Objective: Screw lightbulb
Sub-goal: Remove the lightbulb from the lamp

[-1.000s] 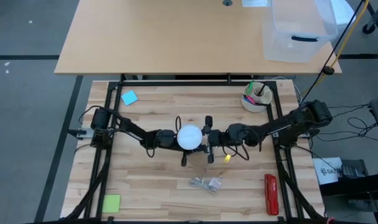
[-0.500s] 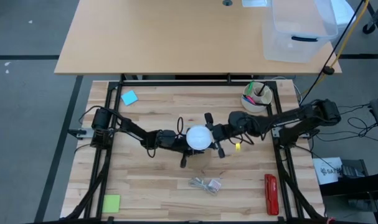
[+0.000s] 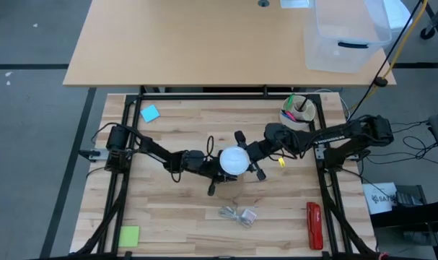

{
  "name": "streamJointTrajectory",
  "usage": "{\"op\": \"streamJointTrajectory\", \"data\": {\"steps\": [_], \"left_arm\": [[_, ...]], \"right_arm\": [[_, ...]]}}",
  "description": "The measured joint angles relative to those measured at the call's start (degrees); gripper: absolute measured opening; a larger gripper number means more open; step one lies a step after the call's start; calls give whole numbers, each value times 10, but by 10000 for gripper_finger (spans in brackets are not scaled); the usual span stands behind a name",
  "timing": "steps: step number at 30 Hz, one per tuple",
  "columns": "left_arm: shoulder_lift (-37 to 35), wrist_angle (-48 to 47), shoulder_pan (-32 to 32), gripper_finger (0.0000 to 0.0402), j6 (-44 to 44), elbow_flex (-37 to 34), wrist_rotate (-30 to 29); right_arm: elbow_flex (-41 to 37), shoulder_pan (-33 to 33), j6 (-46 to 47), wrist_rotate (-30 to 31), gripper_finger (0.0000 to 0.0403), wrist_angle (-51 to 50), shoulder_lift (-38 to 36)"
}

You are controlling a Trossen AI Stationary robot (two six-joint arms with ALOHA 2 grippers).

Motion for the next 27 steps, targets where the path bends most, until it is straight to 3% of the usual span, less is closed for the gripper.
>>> {"op": "streamJointTrajectory", "data": {"steps": [5,17,27], "left_arm": [[0,-4,1,28,-1,-1,-4],[0,-11,3,28,5,0,-9],[-1,-14,4,28,3,0,-14]], "right_arm": [[0,1,16,22,170,30,20],[1,18,34,45,271,35,26],[1,18,24,54,279,48,25]]}}
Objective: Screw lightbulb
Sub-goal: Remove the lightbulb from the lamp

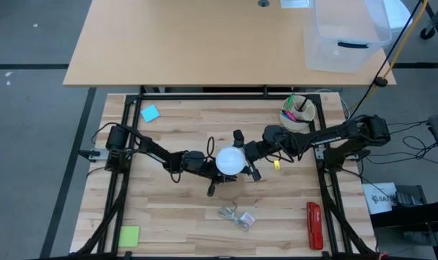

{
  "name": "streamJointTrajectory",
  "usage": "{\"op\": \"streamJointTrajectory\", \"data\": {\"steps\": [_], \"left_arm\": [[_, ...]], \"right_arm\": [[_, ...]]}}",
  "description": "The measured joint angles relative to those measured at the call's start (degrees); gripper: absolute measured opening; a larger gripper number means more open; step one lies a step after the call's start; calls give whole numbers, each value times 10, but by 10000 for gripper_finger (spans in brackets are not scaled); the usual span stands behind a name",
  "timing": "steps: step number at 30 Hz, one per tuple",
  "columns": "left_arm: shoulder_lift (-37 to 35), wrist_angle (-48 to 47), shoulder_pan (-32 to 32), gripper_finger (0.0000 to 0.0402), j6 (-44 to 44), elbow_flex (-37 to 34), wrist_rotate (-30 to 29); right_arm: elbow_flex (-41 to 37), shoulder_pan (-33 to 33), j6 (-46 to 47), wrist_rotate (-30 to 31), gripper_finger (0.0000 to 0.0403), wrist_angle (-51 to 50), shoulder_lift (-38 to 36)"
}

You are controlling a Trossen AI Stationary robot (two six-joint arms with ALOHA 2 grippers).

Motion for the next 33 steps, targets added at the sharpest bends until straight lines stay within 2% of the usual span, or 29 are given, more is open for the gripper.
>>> {"op": "streamJointTrajectory", "data": {"steps": [11,18,22,27,33], "left_arm": [[0,-1,1,28,0,1,-6],[0,0,1,28,0,1,-6],[0,1,1,28,2,1,-6],[0,2,1,28,-3,1,-6],[0,2,2,28,-5,1,-6]], "right_arm": [[0,15,-3,3,279,-43,-52],[0,35,-23,75,279,-137,-113],[0,43,-23,86,279,-153,-132],[0,56,-40,142,279,-177,-151],[-2,58,-53,160,279,-189,-168]]}}
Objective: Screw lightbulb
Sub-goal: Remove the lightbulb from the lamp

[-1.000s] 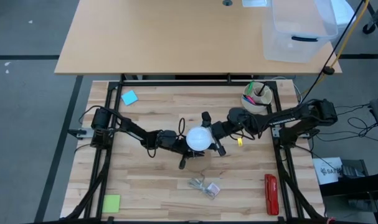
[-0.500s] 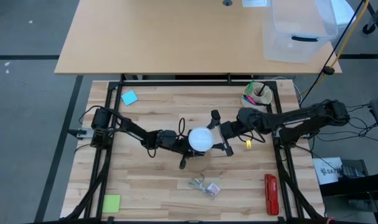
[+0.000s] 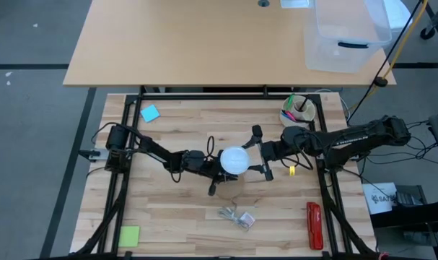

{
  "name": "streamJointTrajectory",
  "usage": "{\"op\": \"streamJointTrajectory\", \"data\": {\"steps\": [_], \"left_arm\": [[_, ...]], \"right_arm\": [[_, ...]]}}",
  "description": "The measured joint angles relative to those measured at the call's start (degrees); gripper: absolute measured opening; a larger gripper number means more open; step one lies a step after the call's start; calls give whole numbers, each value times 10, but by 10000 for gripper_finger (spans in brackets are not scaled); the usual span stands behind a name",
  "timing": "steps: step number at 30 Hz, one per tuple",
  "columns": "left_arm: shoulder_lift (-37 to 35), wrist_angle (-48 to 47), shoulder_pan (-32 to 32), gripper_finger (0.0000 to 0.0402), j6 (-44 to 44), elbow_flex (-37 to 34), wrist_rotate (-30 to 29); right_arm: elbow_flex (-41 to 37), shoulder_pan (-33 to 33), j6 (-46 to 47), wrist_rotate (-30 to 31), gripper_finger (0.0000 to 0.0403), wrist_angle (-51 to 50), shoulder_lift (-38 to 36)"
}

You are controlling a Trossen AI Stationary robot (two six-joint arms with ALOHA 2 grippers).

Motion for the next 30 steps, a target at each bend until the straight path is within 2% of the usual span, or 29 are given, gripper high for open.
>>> {"op": "streamJointTrajectory", "data": {"steps": [11,20,24,30], "left_arm": [[0,-2,0,28,4,-2,0],[0,-2,0,28,4,-1,0],[0,-2,-1,28,3,-1,-8],[0,-2,-1,28,2,-1,-13]], "right_arm": [[5,0,9,32,279,-34,-7],[4,0,54,39,279,-127,-6],[4,15,103,90,279,-175,-5],[3,82,141,180,279,-190,-4]]}}
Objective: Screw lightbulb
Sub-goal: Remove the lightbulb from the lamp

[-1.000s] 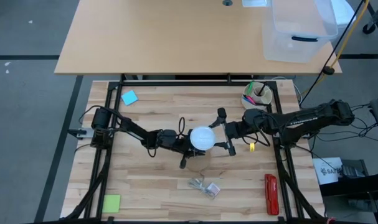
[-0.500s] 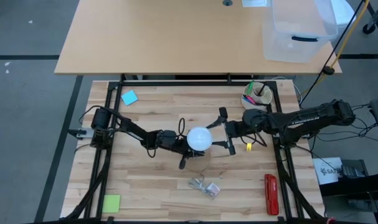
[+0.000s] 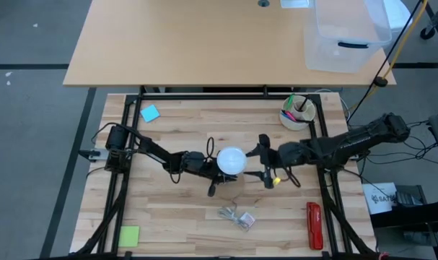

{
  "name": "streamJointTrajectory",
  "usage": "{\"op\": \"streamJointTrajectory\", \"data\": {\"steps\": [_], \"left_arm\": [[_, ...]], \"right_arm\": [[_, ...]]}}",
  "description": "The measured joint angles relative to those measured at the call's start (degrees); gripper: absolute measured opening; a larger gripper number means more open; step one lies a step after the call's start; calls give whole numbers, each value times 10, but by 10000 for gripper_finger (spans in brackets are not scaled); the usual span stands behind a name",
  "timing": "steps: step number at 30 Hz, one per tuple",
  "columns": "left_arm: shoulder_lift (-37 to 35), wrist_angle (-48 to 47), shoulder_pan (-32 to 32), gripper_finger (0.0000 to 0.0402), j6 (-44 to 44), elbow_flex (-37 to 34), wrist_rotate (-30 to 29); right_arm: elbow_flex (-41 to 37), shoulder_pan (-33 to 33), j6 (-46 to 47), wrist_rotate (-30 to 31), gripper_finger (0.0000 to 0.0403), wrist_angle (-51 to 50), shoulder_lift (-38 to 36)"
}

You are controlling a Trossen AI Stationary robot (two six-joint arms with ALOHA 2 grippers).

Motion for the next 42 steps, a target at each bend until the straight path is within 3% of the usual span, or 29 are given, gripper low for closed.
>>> {"op": "streamJointTrajectory", "data": {"steps": [11,16,25,36,42], "left_arm": [[1,4,-1,28,-4,1,-47],[1,5,-2,28,-5,1,-84],[1,5,-2,28,-2,1,-150],[1,10,-1,28,-4,0,-190],[1,12,-1,28,-6,0,-211]], "right_arm": [[-1,158,68,296,257,61,76],[-1,185,75,372,241,183,151],[-1,204,-12,539,234,403,254],[-2,161,-73,554,282,498,268],[-2,127,-50,478,294,520,268]]}}
